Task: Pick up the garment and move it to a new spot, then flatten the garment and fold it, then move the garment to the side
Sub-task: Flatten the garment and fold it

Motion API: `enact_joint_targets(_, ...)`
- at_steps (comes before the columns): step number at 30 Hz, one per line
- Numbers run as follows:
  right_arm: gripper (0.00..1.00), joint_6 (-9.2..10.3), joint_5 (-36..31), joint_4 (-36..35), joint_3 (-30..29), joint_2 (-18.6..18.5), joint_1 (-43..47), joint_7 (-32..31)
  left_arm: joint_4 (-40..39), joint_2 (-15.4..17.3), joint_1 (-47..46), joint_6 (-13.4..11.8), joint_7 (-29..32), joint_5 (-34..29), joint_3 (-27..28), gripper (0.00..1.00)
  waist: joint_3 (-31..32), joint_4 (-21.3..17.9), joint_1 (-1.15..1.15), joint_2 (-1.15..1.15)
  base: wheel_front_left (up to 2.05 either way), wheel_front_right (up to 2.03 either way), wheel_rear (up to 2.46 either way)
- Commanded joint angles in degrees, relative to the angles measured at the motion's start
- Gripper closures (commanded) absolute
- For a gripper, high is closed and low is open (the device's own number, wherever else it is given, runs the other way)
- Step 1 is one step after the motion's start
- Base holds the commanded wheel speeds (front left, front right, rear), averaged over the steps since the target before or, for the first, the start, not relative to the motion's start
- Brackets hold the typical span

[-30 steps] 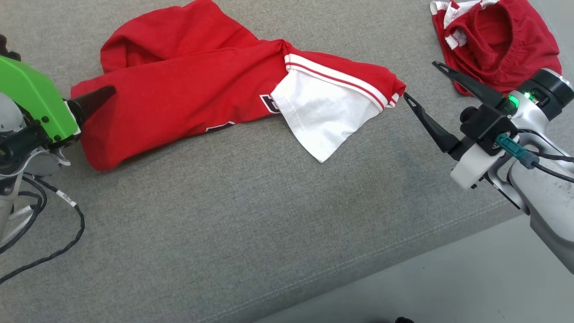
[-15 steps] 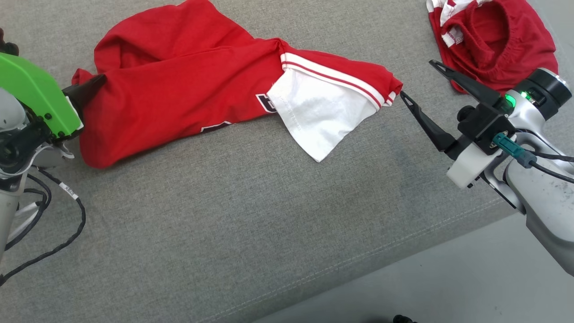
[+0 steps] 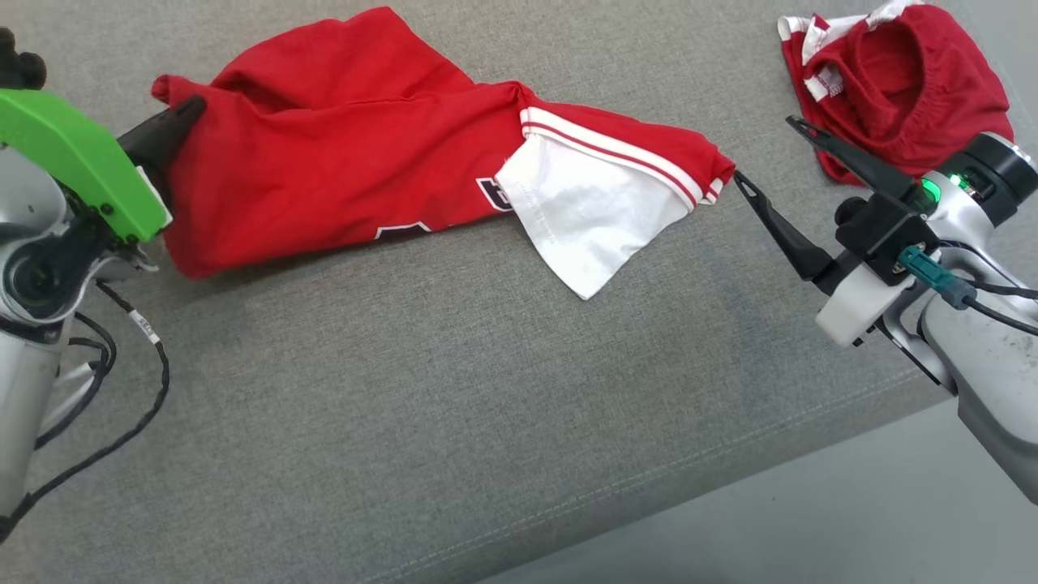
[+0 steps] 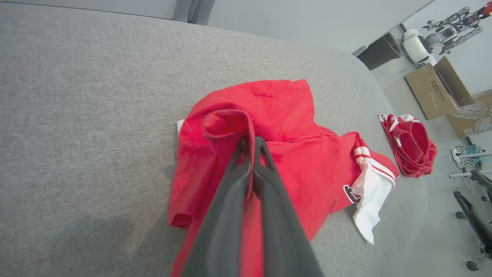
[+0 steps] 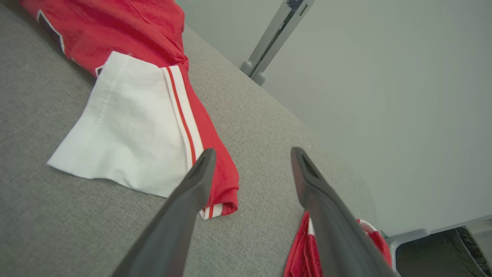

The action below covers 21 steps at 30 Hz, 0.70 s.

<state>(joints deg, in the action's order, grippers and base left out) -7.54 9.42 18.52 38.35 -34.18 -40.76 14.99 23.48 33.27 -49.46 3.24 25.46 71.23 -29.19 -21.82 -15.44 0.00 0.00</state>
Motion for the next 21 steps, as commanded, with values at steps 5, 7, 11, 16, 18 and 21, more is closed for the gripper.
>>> enact_joint_targets(5,0.0,0.11,-0.09,0.13,-2.03,-1.0,3.75,0.23,-7.18,1.42,5.79,3.51,-4.07,-0.32,-0.63,1.0,3.77,3.8,0.0,0.0,0.0,0.0,0.0)
enact_joint_targets(7,0.0,0.11,-0.18,0.1,-2.81,-1.23,5.05,0.22,-11.98,2.29,8.45,4.09,-5.83,-0.17,-1.61,1.0,4.72,4.83,0.0,0.0,0.0,0.0,0.0)
enact_joint_targets(11,0.0,0.11,-0.63,-0.09,-4.11,-0.82,7.63,0.22,-25.19,6.88,14.64,4.23,-10.77,-2.73,-7.12,1.0,6.14,6.44,0.0,0.0,0.0,0.0,0.0)
enact_joint_targets(16,0.0,0.11,-1.14,-0.04,-5.16,-0.4,9.92,0.22,-33.1,10.94,19.56,4.25,-17.63,-6.47,-14.01,1.0,7.5,7.79,0.0,0.0,0.0,0.0,0.0)
enact_joint_targets(18,0.0,0.11,-1.25,-0.03,-5.49,-0.1,10.9,0.22,-34.4,12.4,20.81,4.24,-21.11,-9.75,-17.89,1.0,8.09,8.28,0.0,0.0,0.0,0.0,0.0)
enact_joint_targets(21,0.0,0.11,-1.36,-0.07,-5.73,0.29,12.08,0.22,-34.59,14.52,19.99,4.23,-25.2,-18.23,-26.6,1.0,8.78,8.71,0.0,0.0,0.0,0.0,0.0)
